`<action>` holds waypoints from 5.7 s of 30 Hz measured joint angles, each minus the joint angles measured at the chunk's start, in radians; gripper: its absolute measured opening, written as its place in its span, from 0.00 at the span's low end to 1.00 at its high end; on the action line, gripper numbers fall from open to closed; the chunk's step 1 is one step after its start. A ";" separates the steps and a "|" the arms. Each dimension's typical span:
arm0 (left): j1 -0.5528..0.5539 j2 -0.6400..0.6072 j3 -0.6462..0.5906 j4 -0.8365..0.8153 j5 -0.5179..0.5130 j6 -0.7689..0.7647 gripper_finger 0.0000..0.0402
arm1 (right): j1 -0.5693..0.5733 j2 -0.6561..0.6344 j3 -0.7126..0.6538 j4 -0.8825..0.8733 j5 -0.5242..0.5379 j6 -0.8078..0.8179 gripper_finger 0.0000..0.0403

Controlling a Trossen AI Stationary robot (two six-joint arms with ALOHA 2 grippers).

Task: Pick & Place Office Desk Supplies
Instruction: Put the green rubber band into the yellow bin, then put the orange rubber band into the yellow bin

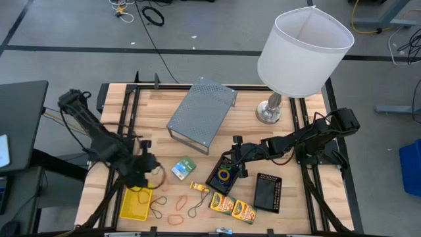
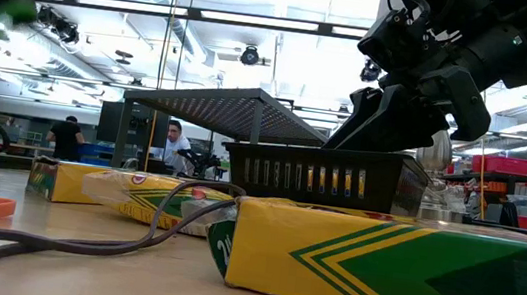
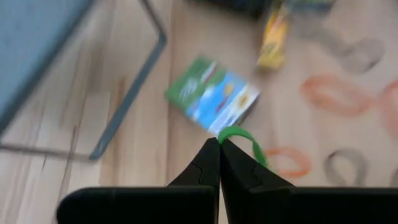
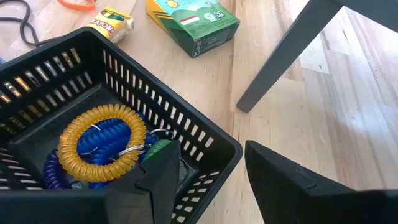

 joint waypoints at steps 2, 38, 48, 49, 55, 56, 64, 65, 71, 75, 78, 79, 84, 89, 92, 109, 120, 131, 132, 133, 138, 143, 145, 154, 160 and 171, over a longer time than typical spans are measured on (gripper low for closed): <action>-0.082 -0.050 0.000 0.040 -0.084 -0.022 0.00 | 0.000 0.000 0.000 0.000 0.000 0.000 0.47; -0.429 0.206 0.001 0.084 0.164 -0.624 0.02 | -0.011 0.000 0.000 0.063 0.000 -0.007 0.47; -0.381 0.220 0.002 0.080 0.195 -0.681 0.20 | -0.011 0.000 0.000 0.063 0.000 -0.007 0.47; -0.379 0.220 0.002 0.075 0.203 -0.690 0.22 | -0.011 0.000 0.000 0.063 0.000 -0.007 0.47; -0.376 0.220 0.002 0.023 0.258 -0.760 0.34 | -0.011 0.000 0.000 0.062 0.000 -0.007 0.47; -0.376 0.220 0.002 0.009 0.267 -0.774 0.36 | -0.011 0.000 0.000 0.062 0.000 -0.007 0.47; -0.362 0.219 0.002 -0.020 0.346 -0.771 0.48 | -0.011 0.000 0.000 0.062 0.000 -0.007 0.47; -0.355 0.219 0.002 -0.020 0.365 -0.767 0.48 | -0.011 0.000 0.000 0.062 0.000 -0.007 0.47; -0.341 0.219 0.002 -0.016 0.378 -0.663 0.48 | -0.011 0.000 0.000 0.062 0.000 -0.007 0.47; -0.321 0.219 0.002 -0.023 0.348 -0.727 0.49 | -0.011 0.000 0.000 0.062 0.000 -0.007 0.47; -0.302 0.219 0.002 -0.023 0.375 -0.747 0.55 | -0.012 0.000 0.000 0.062 0.001 -0.007 0.47; -0.297 0.219 0.002 -0.023 0.382 -0.750 0.57 | -0.012 0.000 0.000 0.062 0.001 -0.007 0.47; -0.276 0.219 0.002 -0.022 0.384 -0.714 0.73 | -0.012 0.000 0.000 0.059 0.001 -0.007 0.47; -0.278 0.219 0.002 0.035 0.433 -0.619 0.79 | -0.012 0.000 0.000 0.054 0.008 -0.008 0.47; -0.270 0.219 0.002 0.049 0.380 -0.590 0.79 | -0.012 0.000 0.000 0.052 0.010 -0.008 0.47; 0.081 0.304 0.002 0.121 0.299 0.059 0.76 | -0.012 0.000 0.000 0.051 0.028 -0.011 0.47; 0.226 0.459 0.002 0.237 0.382 0.274 0.70 | -0.012 0.000 0.000 0.042 0.027 -0.019 0.47; 0.253 0.544 0.002 0.280 0.469 0.311 0.62 | -0.012 0.000 0.000 0.033 0.027 -0.019 0.47; 0.253 0.549 0.002 0.284 0.466 0.311 0.61 | -0.012 0.000 0.000 0.033 0.027 -0.019 0.47; 0.253 0.553 0.002 0.290 0.463 0.312 0.59 | -0.012 0.000 0.000 0.033 0.027 -0.019 0.47; 0.252 0.574 0.005 0.294 0.463 0.335 0.48 | -0.012 0.000 0.000 0.030 0.026 -0.019 0.47; 0.250 0.584 0.006 0.308 0.469 0.371 0.28 | -0.012 0.000 0.000 0.029 0.026 -0.019 0.47; 0.250 0.585 0.005 0.314 0.472 0.388 0.18 | -0.012 0.000 0.000 0.029 0.026 -0.019 0.47; 0.250 0.580 0.002 0.318 0.439 0.394 0.01 | -0.012 0.000 0.000 0.028 0.026 -0.019 0.47; 0.250 0.514 -0.003 0.309 0.371 0.356 0.01 | -0.012 0.000 0.000 0.028 0.026 -0.019 0.47; 0.160 0.283 -0.002 0.488 0.341 0.422 0.00 | -0.012 0.000 0.000 0.027 0.026 -0.019 0.47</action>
